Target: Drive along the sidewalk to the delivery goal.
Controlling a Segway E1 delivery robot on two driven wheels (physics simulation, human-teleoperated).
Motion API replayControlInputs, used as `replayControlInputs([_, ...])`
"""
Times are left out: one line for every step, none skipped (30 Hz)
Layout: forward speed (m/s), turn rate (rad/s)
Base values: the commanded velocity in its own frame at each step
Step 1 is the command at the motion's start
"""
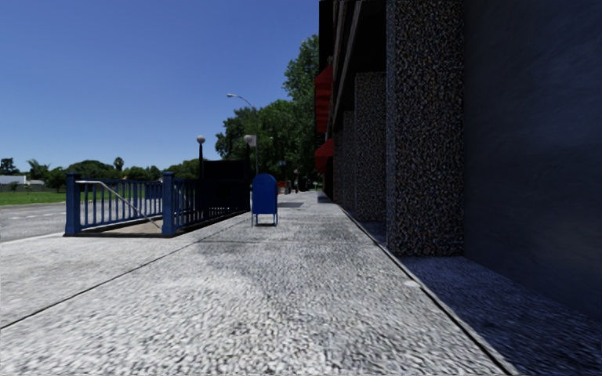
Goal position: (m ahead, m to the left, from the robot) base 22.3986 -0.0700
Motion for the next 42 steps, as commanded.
replayControlInputs([2.0,-0.4])
replayControlInputs([2.0,-0.4])
replayControlInputs([2.0,-0.4])
replayControlInputs([2.0,-0.4])
replayControlInputs([2.0,-0.4])
replayControlInputs([2.0,0.0])
replayControlInputs([2.0,0.0])
replayControlInputs([2.0,0.0])
replayControlInputs([2.0,0.0])
replayControlInputs([2.0,0.0])
replayControlInputs([2.0,0.0])
replayControlInputs([2.0,0.0])
replayControlInputs([2.0,0.0])
replayControlInputs([2.0,0.0])
replayControlInputs([2.0,0.0])
replayControlInputs([2.0,0.0])
replayControlInputs([2.0,0.0])
replayControlInputs([2.0,0.0])
replayControlInputs([2.0,0.01])
replayControlInputs([2.0,0.12])
replayControlInputs([2.0,0.12])
replayControlInputs([2.0,0.16])
replayControlInputs([2.0,0.18])
replayControlInputs([2.0,0.21])
replayControlInputs([2.0,0.21])
replayControlInputs([2.0,0.27])
replayControlInputs([2.0,0.3])
replayControlInputs([2.0,0.31])
replayControlInputs([2.0,0.31])
replayControlInputs([2.0,0.33])
replayControlInputs([2.0,0.35])
replayControlInputs([2.0,0.35])
replayControlInputs([2.0,0.35])
replayControlInputs([2.0,0.35])
replayControlInputs([2.0,0.35])
replayControlInputs([2.0,0.35])
replayControlInputs([2.0,0.35])
replayControlInputs([2.0,0.0])
replayControlInputs([2.0,0.0])
replayControlInputs([2.0,0.0])
replayControlInputs([2.0,0.0])
replayControlInputs([2.0,0.0])
